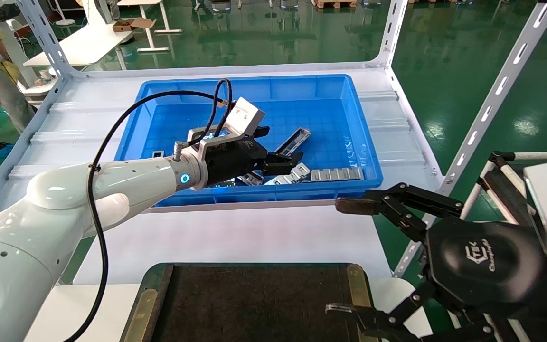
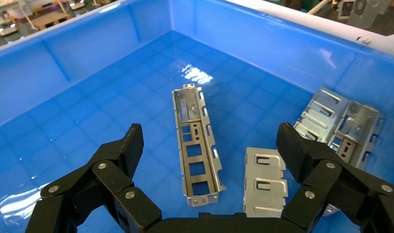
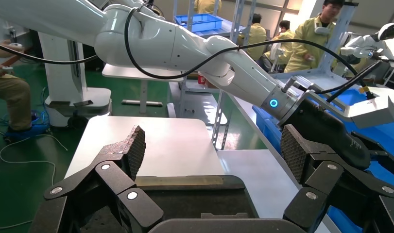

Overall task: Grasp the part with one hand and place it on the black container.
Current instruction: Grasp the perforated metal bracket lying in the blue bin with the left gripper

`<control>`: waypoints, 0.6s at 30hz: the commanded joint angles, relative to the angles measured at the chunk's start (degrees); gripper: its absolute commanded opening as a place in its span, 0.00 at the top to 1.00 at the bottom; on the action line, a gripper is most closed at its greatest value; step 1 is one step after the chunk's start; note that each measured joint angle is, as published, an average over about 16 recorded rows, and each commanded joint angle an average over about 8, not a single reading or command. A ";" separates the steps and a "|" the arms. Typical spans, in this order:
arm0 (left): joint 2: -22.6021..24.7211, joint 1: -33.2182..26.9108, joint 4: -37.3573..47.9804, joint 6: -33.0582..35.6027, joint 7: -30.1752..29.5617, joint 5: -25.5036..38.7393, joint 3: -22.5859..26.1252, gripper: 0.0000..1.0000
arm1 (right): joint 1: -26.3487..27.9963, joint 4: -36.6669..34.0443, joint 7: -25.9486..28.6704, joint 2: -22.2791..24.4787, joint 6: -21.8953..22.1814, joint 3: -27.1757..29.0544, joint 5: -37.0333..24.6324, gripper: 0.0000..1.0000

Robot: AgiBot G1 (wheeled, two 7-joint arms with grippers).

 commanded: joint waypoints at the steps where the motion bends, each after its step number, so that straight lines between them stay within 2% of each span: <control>1: 0.08 -0.04 -0.22 -1.11 -0.99 -0.71 1.40 0.69 | 0.00 0.00 0.00 0.00 0.00 0.00 0.00 0.71; 3: 0.11 -0.09 -0.72 -2.28 -2.25 -1.53 3.04 0.92 | 0.00 0.00 0.00 0.00 0.00 0.00 0.00 0.95; 4: 0.12 -0.12 -0.98 -2.84 -2.87 -1.92 3.86 0.98 | 0.00 0.00 0.00 0.00 0.00 0.00 0.00 1.00; 5: 0.13 -0.16 -1.25 -3.41 -3.50 -2.32 4.72 1.00 | 0.00 0.00 0.00 0.00 0.00 0.00 0.00 1.00; 18: -0.02 -0.13 -4.09 -9.50 -9.66 -6.85 15.06 1.00 | 0.00 0.00 0.00 0.00 0.00 -0.01 0.01 1.00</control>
